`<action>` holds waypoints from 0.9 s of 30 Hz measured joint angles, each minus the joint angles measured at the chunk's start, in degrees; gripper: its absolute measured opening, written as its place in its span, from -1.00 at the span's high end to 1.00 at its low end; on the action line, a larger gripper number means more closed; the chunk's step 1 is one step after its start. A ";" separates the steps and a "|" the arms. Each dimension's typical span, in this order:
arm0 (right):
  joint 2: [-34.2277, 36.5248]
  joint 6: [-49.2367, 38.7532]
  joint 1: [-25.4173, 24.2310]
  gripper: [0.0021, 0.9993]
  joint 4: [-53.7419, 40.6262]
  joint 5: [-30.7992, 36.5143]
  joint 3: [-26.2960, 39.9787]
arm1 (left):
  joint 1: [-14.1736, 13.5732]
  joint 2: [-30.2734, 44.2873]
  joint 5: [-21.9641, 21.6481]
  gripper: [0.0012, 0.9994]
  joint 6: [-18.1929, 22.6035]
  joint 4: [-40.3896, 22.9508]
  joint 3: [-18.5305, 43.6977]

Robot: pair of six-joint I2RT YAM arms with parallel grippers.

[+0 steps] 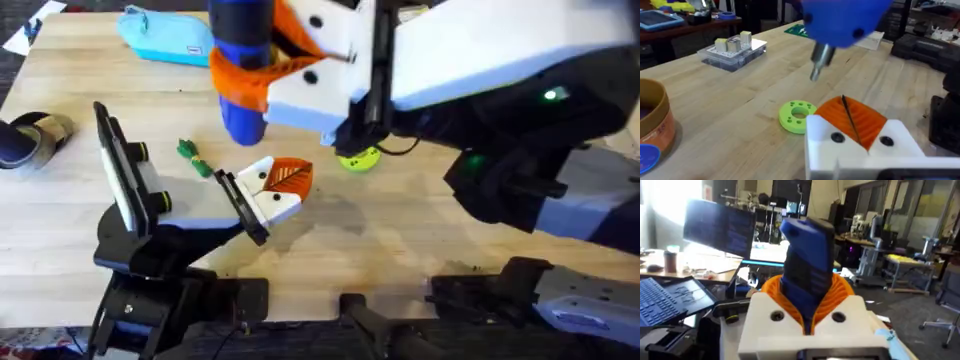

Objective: Pick up the gripper from the table and insert it into the empty holder that is missing its gripper. Then pick up a screw, insert it into the mounting hole, and use the screwdriver to tighten it. Finally, clean up the table by picking up the vegetable and placing it into the bucket.

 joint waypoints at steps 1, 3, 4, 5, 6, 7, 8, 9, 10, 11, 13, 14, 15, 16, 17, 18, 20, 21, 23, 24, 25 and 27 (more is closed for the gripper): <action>-0.13 0.01 -0.33 0.92 0.71 -0.01 0.00 | 0.00 0.00 0.01 0.97 0.00 0.00 0.00; -0.28 0.01 -0.71 0.92 0.29 0.01 0.00 | 0.00 0.00 0.01 0.97 0.00 0.00 0.00; -0.28 0.01 -0.76 0.92 -0.39 -0.01 0.00 | 0.00 0.00 0.01 0.97 0.00 0.00 0.00; -0.28 0.01 -0.80 0.92 -1.22 -0.03 0.00 | 0.00 0.00 0.01 0.97 0.00 0.00 0.00; -0.28 0.01 -0.93 0.92 -1.87 -0.10 0.00 | 0.00 0.00 0.01 0.97 0.00 0.00 0.00; -0.28 -0.01 -1.12 0.92 -2.24 -0.18 0.00 | 0.00 0.00 0.01 0.97 0.00 0.00 0.00; -0.28 -0.04 -1.54 0.92 -2.31 -0.35 0.00 | 0.00 0.00 0.01 0.97 0.00 0.00 0.00; -0.28 -0.16 -2.22 0.92 -2.27 -0.48 0.00 | 0.00 0.00 0.01 0.97 0.00 0.00 0.00; -0.28 -0.32 -3.17 0.92 -2.23 -0.53 0.00 | 0.00 0.00 0.01 0.97 0.00 0.00 0.00; -0.28 -0.43 -4.42 0.92 -2.26 -0.59 0.00 | 0.00 0.00 0.01 0.97 0.00 0.00 0.00; -0.28 -0.62 -7.42 0.91 -2.80 -0.56 0.00 | 0.00 0.00 0.01 0.97 0.00 0.00 0.00; -0.28 -0.81 -9.10 0.91 -3.68 -0.49 0.00 | 0.00 0.00 0.01 0.97 0.00 0.00 0.00; -0.28 -0.90 -10.93 0.91 -5.07 -0.54 0.02 | 0.00 0.00 0.01 0.97 0.00 0.00 0.00; -0.28 -0.94 -12.88 0.91 -6.87 -0.47 0.02 | 0.00 0.00 0.01 0.97 0.00 0.00 0.00; -0.28 -1.05 -15.01 0.91 -9.23 -0.40 0.01 | 0.00 0.00 0.01 0.97 0.00 0.00 0.00; -0.28 -1.15 -17.13 0.92 -11.66 -0.34 0.00 | 0.00 0.00 0.01 0.97 0.00 0.00 0.00; -0.28 -1.80 -21.09 0.92 -17.02 0.00 0.05 | 0.00 0.00 0.01 0.97 0.00 0.00 0.00; -0.28 -2.84 -23.04 0.92 -20.67 0.12 0.11 | 0.00 0.00 0.01 0.97 0.02 0.00 0.00; -0.28 -6.74 -25.94 0.92 -28.27 0.59 0.06 | 0.00 0.00 0.01 0.97 0.01 0.00 0.00; -0.28 -10.20 -27.04 0.91 -32.85 0.84 0.07 | 0.00 0.00 0.02 0.97 0.01 0.00 0.00; -0.28 -14.19 -27.90 0.91 -37.49 1.09 0.09 | 0.00 0.00 0.02 0.97 0.02 0.00 0.00; -0.28 -22.89 -29.03 0.91 -45.87 2.13 -0.04 | 0.00 0.00 0.01 0.97 0.01 0.00 0.00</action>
